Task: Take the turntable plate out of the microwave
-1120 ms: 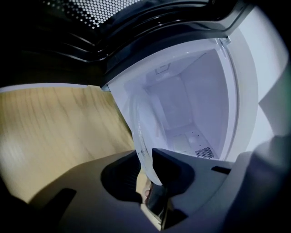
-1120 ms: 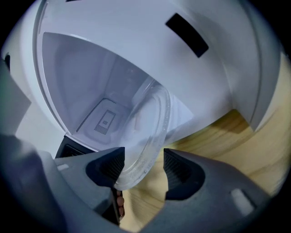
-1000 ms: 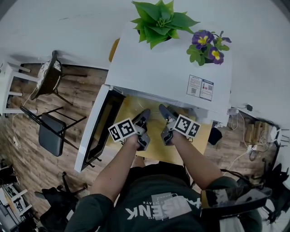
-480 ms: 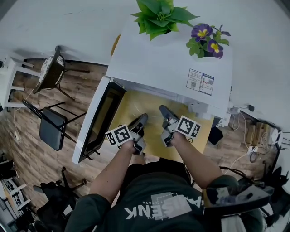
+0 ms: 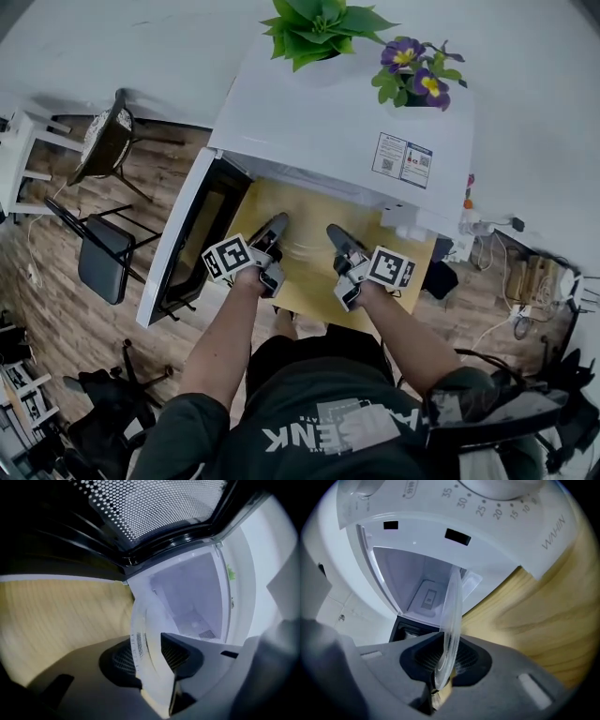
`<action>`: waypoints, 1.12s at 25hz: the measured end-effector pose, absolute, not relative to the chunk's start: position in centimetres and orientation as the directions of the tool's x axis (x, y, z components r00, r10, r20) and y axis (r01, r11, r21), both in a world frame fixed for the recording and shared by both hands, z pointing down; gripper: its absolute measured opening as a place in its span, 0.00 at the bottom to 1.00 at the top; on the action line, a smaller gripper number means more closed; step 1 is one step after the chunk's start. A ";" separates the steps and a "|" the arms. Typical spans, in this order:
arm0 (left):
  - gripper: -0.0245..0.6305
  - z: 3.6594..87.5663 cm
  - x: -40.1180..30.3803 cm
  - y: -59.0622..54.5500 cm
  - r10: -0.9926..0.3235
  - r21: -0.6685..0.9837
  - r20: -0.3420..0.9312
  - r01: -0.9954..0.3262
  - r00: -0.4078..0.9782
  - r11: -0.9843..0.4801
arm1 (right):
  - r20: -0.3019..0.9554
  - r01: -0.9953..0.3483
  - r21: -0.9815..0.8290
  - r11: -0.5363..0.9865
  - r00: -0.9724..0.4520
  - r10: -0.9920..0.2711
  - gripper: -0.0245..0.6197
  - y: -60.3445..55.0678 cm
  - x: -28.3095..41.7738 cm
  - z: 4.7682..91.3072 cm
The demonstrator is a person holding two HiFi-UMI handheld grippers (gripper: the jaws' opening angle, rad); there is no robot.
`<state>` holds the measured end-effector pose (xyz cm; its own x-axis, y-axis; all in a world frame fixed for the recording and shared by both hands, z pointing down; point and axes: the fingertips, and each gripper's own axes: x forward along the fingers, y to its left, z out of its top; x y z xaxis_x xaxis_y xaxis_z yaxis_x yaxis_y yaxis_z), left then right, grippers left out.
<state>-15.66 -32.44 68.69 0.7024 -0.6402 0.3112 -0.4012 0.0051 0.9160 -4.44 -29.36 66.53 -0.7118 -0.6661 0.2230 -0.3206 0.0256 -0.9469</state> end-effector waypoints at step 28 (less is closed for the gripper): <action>0.19 60.0 -17.4 -22.2 -0.717 0.882 0.261 -0.462 0.646 -0.095 | 0.137 -0.316 -0.924 0.214 -0.800 -0.585 0.15 -21.9 -5.7 58.8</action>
<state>-17.36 -22.16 60.01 0.6458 -0.7175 0.2612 -0.4623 -0.0952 0.8816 -5.69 -21.94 58.83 -0.7995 -0.5847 0.1374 -0.3156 0.2143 -0.9244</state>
